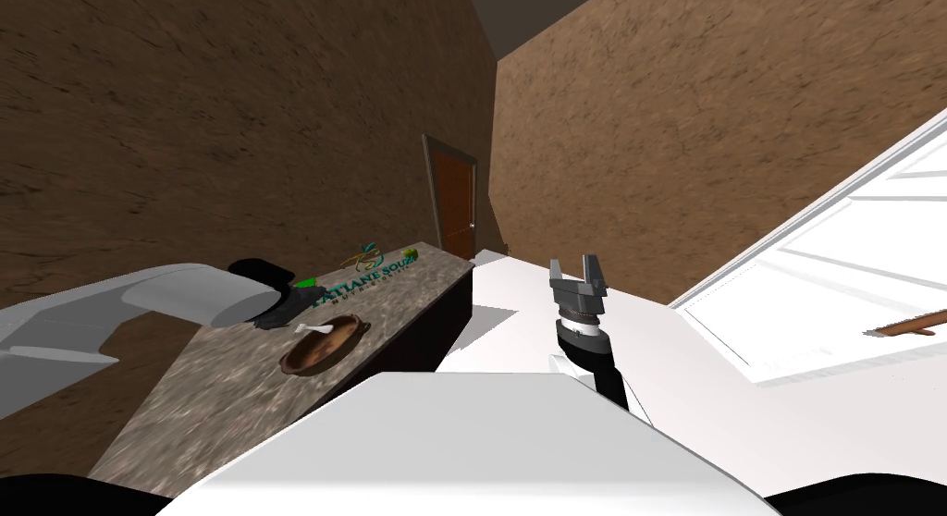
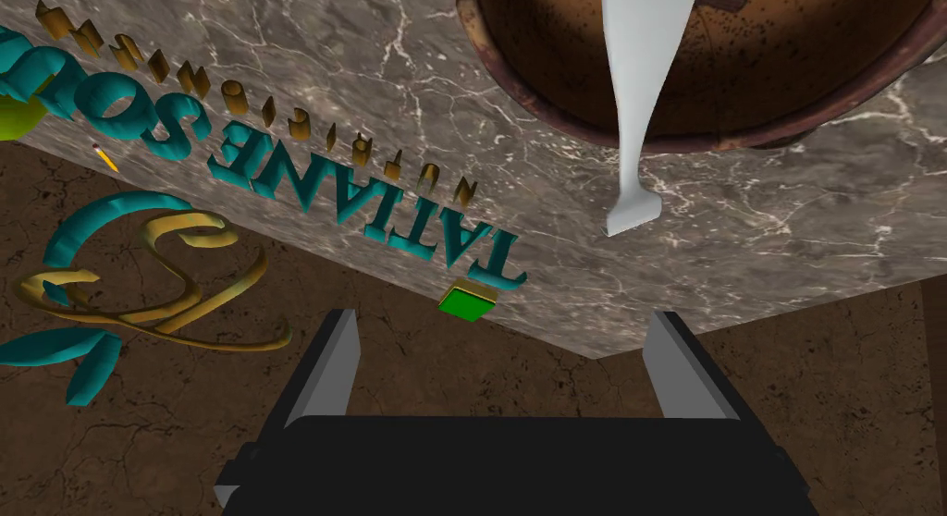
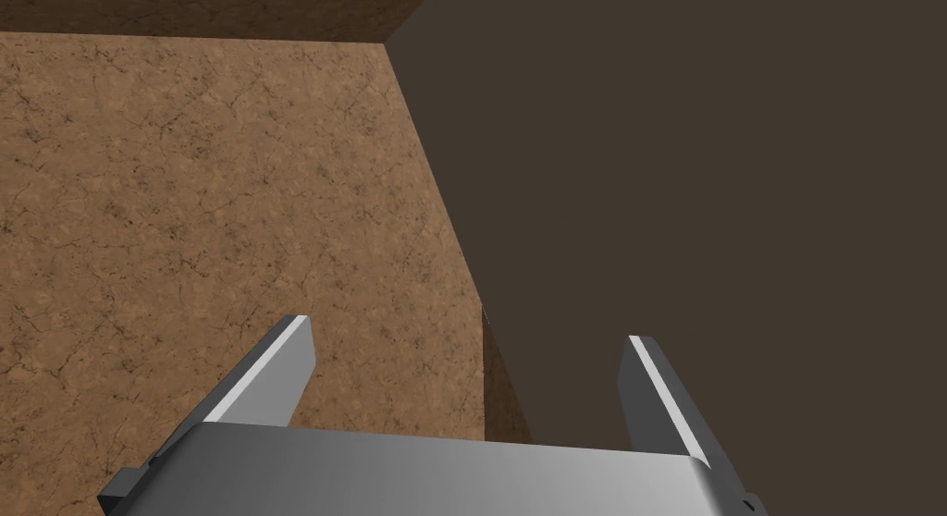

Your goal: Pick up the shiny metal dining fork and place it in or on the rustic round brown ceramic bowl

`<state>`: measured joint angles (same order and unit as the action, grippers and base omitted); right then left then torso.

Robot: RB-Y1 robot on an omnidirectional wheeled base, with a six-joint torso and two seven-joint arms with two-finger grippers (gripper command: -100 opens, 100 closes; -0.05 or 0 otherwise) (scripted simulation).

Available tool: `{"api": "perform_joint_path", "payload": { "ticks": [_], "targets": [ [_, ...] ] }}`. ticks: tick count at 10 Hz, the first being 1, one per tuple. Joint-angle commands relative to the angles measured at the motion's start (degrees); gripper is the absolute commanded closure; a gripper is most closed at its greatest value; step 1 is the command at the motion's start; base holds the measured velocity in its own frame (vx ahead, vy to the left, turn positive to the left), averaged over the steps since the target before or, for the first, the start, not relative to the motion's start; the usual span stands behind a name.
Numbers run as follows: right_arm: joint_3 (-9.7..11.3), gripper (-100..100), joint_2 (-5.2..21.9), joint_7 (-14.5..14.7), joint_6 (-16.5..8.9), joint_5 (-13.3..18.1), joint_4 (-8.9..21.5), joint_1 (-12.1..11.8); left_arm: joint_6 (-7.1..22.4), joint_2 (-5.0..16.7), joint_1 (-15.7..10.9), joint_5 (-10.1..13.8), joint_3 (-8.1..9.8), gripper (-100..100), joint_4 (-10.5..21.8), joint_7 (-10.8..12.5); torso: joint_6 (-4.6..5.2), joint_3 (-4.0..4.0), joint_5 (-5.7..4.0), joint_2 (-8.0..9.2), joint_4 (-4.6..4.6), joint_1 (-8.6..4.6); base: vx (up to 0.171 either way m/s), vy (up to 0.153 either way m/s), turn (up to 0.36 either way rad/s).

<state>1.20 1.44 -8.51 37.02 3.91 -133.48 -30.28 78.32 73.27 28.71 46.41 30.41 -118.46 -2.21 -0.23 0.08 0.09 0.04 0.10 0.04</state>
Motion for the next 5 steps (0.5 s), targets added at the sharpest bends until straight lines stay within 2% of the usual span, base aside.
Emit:
{"api": "perform_joint_path", "payload": {
  "ticks": [1,5],
  "targets": [
    [0.0,0,0.0,0.0,0.0,0.0,0.0,0.0,0.0,0.0,0.0,0.0,0.0,0,0.0,0.0,0.0,0.0,0.0,0.0,0.0,0.0,0.0,0.0,0.0],
    [0.0,0,0.0,0.0,0.0,0.0,0.0,0.0,0.0,0.0,0.0,0.0,0.0,0,0.0,0.0,0.0,0.02,-0.01,0.04,0.01,-0.02,0.0,0.0,0.0]
  ]
}}
